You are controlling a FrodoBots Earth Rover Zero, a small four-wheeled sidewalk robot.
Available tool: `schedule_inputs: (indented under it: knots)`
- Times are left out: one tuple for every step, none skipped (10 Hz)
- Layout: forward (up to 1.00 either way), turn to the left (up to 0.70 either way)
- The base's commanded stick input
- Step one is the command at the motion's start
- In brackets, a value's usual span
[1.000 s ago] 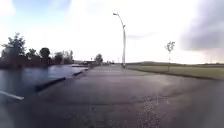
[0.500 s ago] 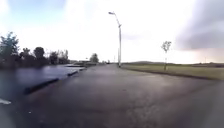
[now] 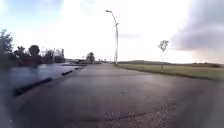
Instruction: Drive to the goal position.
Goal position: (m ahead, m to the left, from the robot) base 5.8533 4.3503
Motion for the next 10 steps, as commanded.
schedule_inputs:
  knots:
    - [0.45, -0.27]
    - [0.45, -0.27]
    - [0.45, -0.27]
    - [0.45, -0.27]
    - [0.45, -0.27]
    - [0.45, -0.27]
    - [0.45, -0.27]
    - [0.45, -0.27]
    - [0.45, 0.00]
    - [0.45, 0.00]
